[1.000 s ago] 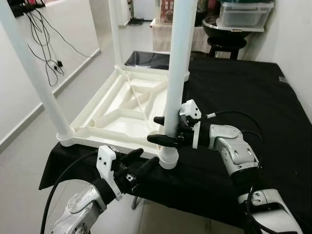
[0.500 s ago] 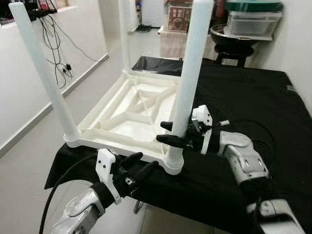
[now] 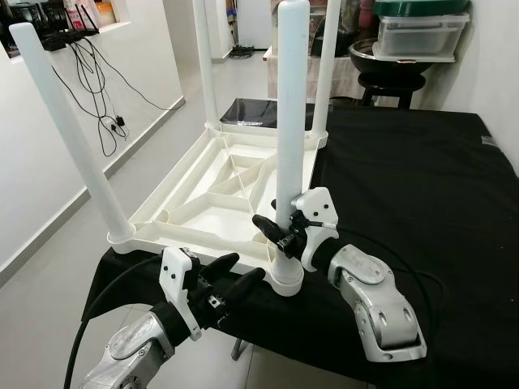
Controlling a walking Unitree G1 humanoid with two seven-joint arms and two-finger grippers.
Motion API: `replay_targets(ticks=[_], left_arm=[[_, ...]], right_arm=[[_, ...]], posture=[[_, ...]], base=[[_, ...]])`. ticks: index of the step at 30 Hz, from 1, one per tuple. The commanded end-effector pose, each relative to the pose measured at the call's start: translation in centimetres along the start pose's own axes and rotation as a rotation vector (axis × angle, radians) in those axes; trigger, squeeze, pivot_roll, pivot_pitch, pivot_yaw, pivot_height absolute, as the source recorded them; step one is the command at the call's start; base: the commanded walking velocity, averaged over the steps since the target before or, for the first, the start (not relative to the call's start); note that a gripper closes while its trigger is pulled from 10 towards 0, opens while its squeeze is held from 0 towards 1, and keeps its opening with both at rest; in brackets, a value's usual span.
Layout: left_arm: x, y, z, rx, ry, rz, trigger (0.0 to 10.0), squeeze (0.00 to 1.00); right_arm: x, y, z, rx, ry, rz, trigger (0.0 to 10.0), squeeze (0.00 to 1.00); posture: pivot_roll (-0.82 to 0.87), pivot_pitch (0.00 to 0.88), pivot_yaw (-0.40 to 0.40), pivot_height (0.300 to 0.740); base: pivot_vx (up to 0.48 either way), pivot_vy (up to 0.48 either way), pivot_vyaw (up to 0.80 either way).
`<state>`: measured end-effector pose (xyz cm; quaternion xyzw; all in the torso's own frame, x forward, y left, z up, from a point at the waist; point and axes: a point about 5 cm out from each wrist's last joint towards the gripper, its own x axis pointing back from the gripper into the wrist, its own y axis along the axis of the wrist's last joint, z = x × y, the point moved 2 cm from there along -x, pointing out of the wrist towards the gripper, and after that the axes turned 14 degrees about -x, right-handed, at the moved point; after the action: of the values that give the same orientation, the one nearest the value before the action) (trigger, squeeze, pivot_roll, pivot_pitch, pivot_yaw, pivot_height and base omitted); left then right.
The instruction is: Building children table
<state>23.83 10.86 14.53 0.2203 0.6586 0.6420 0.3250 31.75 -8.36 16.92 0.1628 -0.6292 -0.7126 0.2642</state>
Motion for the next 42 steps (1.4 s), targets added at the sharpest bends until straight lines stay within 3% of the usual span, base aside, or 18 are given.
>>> replay_targets(ticks=[1, 2, 3, 4, 5, 6, 8, 9, 10, 11, 13, 15, 16, 22, 26, 27, 36, 42], left_arm=[[0.2, -0.2, 0.1, 0.003, -0.003, 0.018, 10.0, 0.0], [0.2, -0.2, 0.1, 0.003, -0.003, 0.018, 10.0, 0.0], [0.2, -0.2, 0.2, 0.002, 0.001, 0.017, 10.0, 0.0], [0.2, -0.2, 0.2, 0.002, 0.001, 0.017, 10.0, 0.0], [0.1, -0.2, 0.2, 0.001, 0.004, 0.016, 10.0, 0.0], [0.1, -0.2, 0.2, 0.001, 0.004, 0.016, 10.0, 0.0], [0.0, -0.2, 0.1, 0.001, 0.006, 0.016, 10.0, 0.0], [0.0, -0.2, 0.1, 0.001, 0.006, 0.016, 10.0, 0.0], [0.0, -0.2, 0.1, 0.002, 0.006, 0.016, 10.0, 0.0], [0.0, -0.2, 0.1, 0.002, 0.006, 0.016, 10.0, 0.0], [-0.1, -0.2, 0.0, 0.004, 0.003, 0.016, 10.0, 0.0], [-0.1, -0.2, 0.0, 0.005, 0.002, 0.016, 10.0, 0.0], [-0.1, -0.3, 0.0, 0.005, 0.001, 0.016, 10.0, 0.0], [-0.1, -0.4, -0.1, 0.004, 0.002, 0.019, 10.0, 0.0], [-0.1, -0.5, -0.2, 0.004, 0.004, 0.022, 10.0, 0.0], [-0.1, -0.5, -0.2, 0.004, 0.005, 0.022, 10.0, 0.0], [-0.2, -0.6, -0.5, 0.012, -0.001, 0.019, 10.0, 0.0], [-0.3, -0.6, -0.6, 0.016, -0.006, 0.017, 10.0, 0.0]], right_arm=[[0.4, -3.7, -2.1, -0.052, -0.144, 0.188, 0.0, 0.0], [0.4, -3.7, -2.1, -0.052, -0.144, 0.188, 0.0, 0.0], [0.1, -3.1, -1.9, -0.069, -0.129, 0.163, 10.0, 0.0], [0.1, -3.1, -1.9, -0.069, -0.129, 0.163, 10.0, 0.0], [-0.3, -2.0, -1.9, -0.081, -0.095, 0.115, 10.0, 1.0], [-0.3, -2.0, -1.9, -0.081, -0.095, 0.115, 10.0, 1.0], [-0.7, 0.3, -1.3, -0.107, 0.085, 0.037, 10.0, 1.0], [-0.7, 0.3, -1.3, -0.107, 0.085, 0.037, 10.0, 1.0], [-0.7, 1.1, -1.0, -0.105, 0.163, 0.016, 10.0, 1.0], [-0.7, 1.1, -1.0, -0.105, 0.163, 0.016, 10.0, 1.0], [-0.1, 1.7, -0.7, -0.053, 0.37, 0.038, 10.0, 1.0], [0.3, 1.6, -0.7, -0.025, 0.438, 0.063, 10.0, 1.0], [0.4, 1.4, -1.1, 0.007, 0.497, 0.097, 10.0, 0.0], [-0.4, 1.4, -2.6, 0.033, 0.542, 0.137, 10.0, 0.0], [-1.8, 2.0, -3.5, -0.001, 0.54, 0.13, 10.0, 0.0], [-2.0, 2.2, -3.6, -0.014, 0.545, 0.122, 0.0, 0.0], [-1.1, 2.1, -4.0, -0.049, 0.665, 0.134, 0.0, 0.0], [-0.9, 1.6, -4.5, -0.059, 0.659, 0.132, 0.0, 0.0]], posture=[[0.0, 0.066, 0.005, 0.74], [0.0, 0.066, 0.005, 0.74], [0.0, 0.066, 0.005, 0.74], [0.0, 0.066, 0.005, 0.74], [0.0, 0.063, 0.0, 0.74], [0.0, 0.063, 0.0, 0.74], [0.0, 0.057, 0.0, 0.74], [0.0, 0.057, 0.0, 0.74], [0.0, 0.057, 0.0, 0.74], [0.0, 0.057, 0.0, 0.74], [0.0, 0.051, -0.002, 0.74], [0.01, 0.049, -0.002, 0.74], [0.01, 0.048, -0.004, 0.74], [0.02, 0.04, -0.01, 0.74], [0.03, 0.036, -0.013, 0.74], [0.03, 0.035, -0.015, 0.74], [0.01, 0.036, -0.015, 0.74], [0.01, 0.038, -0.014, 0.74]], base=[[0.0, 0.0, 0.0], [0.0, 0.0, 0.0], [0.0, 0.0, 0.0], [0.0, 0.0, 0.0], [0.0, 0.0, 0.0], [0.0, 0.0, 0.0], [0.0, 0.0, 0.0], [0.0, 0.0, 0.0], [0.0, 0.0, 0.0], [0.0, 0.0, 0.0], [0.0, 0.0, 0.0], [0.0, 0.0, 0.0], [0.0, 0.0, 0.0], [0.0, 0.0, 0.0], [0.0, 0.0, 0.0], [0.0, 0.0, 0.0], [0.0, 0.0, 0.0], [0.0, 0.0, 0.0]])
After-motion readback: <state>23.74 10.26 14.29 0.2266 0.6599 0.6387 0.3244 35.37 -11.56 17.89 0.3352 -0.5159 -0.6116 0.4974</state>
